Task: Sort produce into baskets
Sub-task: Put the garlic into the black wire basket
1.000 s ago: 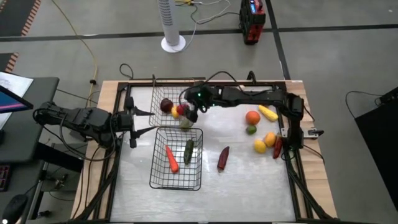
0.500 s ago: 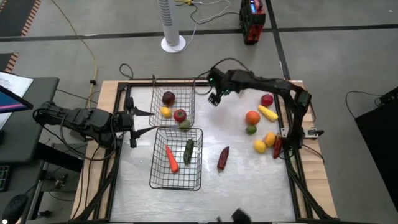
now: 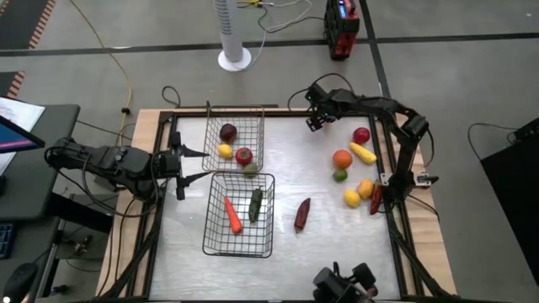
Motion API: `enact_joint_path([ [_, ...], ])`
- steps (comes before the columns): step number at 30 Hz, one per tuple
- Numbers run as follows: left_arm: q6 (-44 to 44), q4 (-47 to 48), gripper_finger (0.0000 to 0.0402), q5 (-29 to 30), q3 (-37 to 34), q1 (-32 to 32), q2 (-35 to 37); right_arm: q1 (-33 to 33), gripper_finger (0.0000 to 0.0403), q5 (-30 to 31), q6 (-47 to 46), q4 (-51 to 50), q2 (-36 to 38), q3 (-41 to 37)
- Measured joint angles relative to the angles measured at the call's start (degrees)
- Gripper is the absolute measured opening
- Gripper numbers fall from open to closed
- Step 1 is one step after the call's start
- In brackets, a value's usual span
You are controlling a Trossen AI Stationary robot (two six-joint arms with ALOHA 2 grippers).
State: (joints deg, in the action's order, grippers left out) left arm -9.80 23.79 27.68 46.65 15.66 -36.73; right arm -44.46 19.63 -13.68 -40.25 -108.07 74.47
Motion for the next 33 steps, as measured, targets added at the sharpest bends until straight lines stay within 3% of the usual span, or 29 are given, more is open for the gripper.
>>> enact_joint_path([
  [5, 0.1, 0.3, 0.0223, 1.2, 0.0, 0.0, 0.0, 0.4, 0.0371, -1.6, 1.0, 0.7, 0.0, -1.0],
  [15, 0.6, 0.3, 0.0223, 1.9, 0.0, 0.0, 0.0, 0.9, 0.0252, -3.2, 1.7, 0.7, 0.0, -0.9],
  [24, 0.0, 0.3, 0.0223, 1.9, 0.0, 0.0, 0.0, 0.3, 0.0196, -4.3, 3.5, 0.2, 0.0, -0.9],
  [33, -0.5, 0.3, 0.0223, 3.4, 0.0, 0.0, 0.0, 7.4, 0.0129, -8.1, 5.4, -10.1, 2.3, 3.1],
])
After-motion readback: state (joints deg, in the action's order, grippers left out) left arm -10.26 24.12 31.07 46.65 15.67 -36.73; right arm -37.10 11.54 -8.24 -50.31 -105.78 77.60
